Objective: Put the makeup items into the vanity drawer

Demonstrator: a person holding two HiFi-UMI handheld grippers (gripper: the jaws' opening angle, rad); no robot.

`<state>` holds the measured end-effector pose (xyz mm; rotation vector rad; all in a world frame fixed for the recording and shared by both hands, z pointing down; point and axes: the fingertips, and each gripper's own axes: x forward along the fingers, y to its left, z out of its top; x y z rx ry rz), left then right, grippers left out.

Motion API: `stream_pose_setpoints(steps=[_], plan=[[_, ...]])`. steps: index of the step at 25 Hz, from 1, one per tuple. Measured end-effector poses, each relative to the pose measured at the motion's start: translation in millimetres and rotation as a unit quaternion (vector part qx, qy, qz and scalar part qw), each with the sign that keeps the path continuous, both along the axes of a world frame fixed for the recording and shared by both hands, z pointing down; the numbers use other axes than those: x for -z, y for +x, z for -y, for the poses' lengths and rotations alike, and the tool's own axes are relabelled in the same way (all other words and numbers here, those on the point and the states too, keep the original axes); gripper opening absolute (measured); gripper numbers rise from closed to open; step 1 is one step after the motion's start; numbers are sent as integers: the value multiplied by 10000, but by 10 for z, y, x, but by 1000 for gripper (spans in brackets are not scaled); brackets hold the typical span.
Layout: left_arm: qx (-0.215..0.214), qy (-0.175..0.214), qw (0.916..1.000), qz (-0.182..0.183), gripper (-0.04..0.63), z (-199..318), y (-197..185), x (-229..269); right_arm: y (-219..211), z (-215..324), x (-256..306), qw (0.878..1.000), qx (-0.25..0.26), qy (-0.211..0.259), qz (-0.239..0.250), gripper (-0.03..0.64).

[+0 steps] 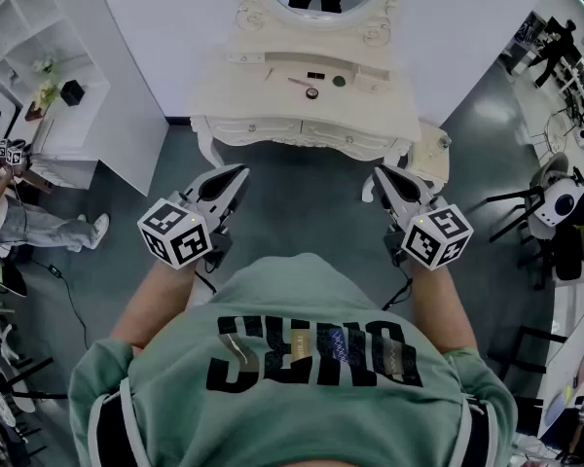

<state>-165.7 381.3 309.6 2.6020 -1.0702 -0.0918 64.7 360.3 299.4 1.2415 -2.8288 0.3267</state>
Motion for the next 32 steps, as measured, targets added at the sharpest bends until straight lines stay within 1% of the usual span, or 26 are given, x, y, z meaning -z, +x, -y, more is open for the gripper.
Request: stream_pose_setpoints(steps=[9,14,18,24,29,32], plan=[[-14,-32,10000,35,5,104,136,-22,118,120,-6,10000,14,-5,20,6],[-32,-36,9999,95,5,197,291,-26,246,214,4,10000,-21,50,55,8],[19,-20,10000,64,5,283,522,-10,399,287,5,10000,64,45,55,8],[54,-67,10000,-10,5,441,991,-74,702,402,-53,9994,334,15,-29,8],[6,-201,9998,5,5,681,1162,-184,826,681,-166,9991,409,-94,54,9],[15,-241,9997,25,5,996,1083,-255,782,981,-221,9990,410,-124,105,9]])
